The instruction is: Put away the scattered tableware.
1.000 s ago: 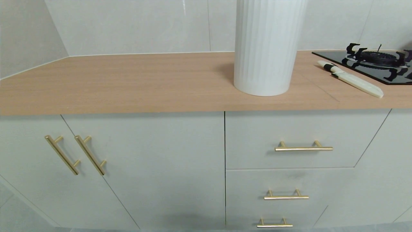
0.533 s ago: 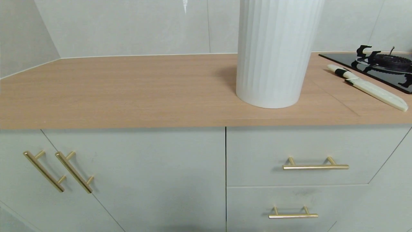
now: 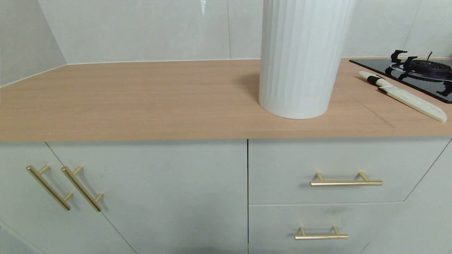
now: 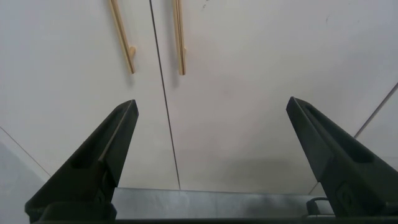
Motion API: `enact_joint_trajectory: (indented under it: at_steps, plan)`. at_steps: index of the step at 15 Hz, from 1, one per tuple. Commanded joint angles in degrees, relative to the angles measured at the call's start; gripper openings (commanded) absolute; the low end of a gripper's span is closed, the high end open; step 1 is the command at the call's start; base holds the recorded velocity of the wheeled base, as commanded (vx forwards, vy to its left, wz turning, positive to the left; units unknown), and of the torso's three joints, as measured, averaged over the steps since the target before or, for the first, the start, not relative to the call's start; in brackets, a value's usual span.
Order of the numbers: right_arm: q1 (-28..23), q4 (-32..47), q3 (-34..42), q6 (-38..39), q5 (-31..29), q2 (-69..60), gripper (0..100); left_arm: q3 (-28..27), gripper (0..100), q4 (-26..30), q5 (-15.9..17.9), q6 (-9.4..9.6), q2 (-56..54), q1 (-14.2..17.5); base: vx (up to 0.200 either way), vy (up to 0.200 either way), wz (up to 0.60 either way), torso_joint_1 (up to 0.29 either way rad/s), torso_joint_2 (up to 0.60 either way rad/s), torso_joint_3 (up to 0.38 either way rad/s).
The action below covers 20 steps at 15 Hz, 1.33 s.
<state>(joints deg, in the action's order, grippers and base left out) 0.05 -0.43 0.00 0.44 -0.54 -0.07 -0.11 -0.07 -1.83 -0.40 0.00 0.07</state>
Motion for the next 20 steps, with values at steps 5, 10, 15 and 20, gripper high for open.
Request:
enact_joint_trajectory:
  at_steps: [5,10,15,20]
  plan:
    - [0.0,0.0,0.0,0.0,0.0,0.1,100,-0.1,100,0.0,0.0,-0.04,0.1,0.0,0.000,0.000,0.00,0.000,0.00,0.000]
    - [0.0,0.0,0.0,0.0,0.0,0.1,100,0.0,100,0.0,0.0,-0.04,0.1,0.0,0.000,0.000,0.00,0.000,0.00,0.000]
    - [0.0,0.0,0.0,0.0,0.0,0.1,100,-0.1,100,0.0,0.0,-0.04,0.1,0.0,0.000,0.000,-0.12,0.000,0.00,0.000]
    - [0.0,0.0,0.0,0.0,0.0,0.1,100,0.0,100,0.0,0.0,-0.04,0.1,0.0,0.000,0.000,0.00,0.000,0.00,0.000]
